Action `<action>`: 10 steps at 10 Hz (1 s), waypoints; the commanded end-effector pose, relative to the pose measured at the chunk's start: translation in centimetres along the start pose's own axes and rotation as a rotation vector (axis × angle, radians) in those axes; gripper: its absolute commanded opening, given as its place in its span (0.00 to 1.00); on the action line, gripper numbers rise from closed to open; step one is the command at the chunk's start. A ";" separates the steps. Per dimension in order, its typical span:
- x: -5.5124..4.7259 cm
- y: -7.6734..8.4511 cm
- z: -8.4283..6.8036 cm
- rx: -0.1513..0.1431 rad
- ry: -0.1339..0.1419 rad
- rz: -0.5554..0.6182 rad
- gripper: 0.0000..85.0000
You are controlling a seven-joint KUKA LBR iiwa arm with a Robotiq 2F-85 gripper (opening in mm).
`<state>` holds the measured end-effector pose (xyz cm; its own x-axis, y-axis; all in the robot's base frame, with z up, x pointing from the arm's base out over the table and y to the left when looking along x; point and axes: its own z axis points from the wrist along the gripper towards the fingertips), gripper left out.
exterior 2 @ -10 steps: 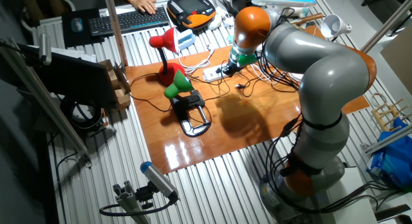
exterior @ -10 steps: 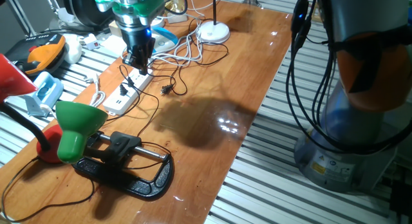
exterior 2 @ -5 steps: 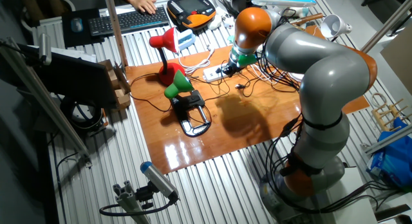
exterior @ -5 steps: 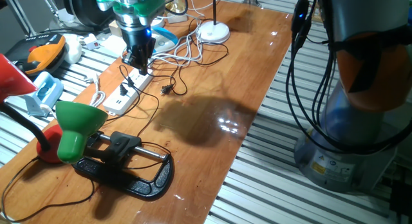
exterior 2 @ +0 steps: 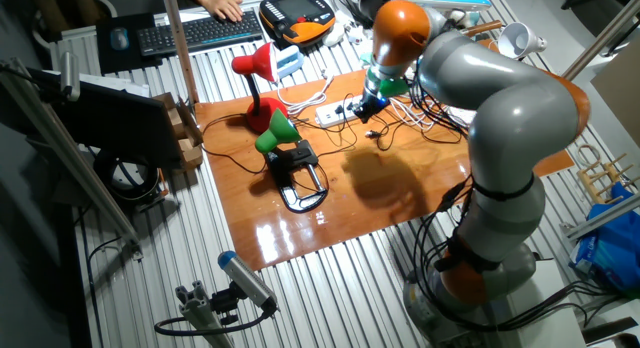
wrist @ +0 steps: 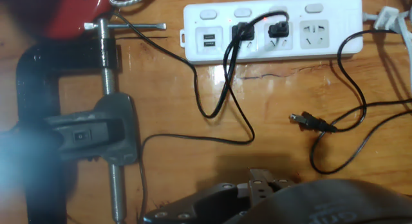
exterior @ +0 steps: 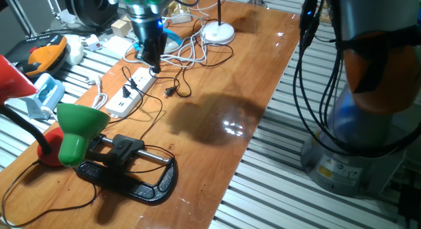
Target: Plug in the power cord of the desk lamp, turn on the socket, and light up the desk lamp
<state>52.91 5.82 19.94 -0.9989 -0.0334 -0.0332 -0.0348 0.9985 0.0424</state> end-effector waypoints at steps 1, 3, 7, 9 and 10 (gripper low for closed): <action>0.6 0.0 -0.1 0.013 -0.019 0.001 0.00; 1.0 -0.3 -0.8 0.010 -0.017 0.003 0.00; 1.2 -1.2 -1.7 0.014 -0.056 0.003 0.00; 1.2 -1.2 -1.7 0.022 -0.071 0.011 0.00; 1.2 -1.2 -1.7 0.030 -0.074 0.012 0.00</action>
<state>51.72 4.55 21.58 -0.9941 -0.0174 -0.1075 -0.0190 0.9997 0.0140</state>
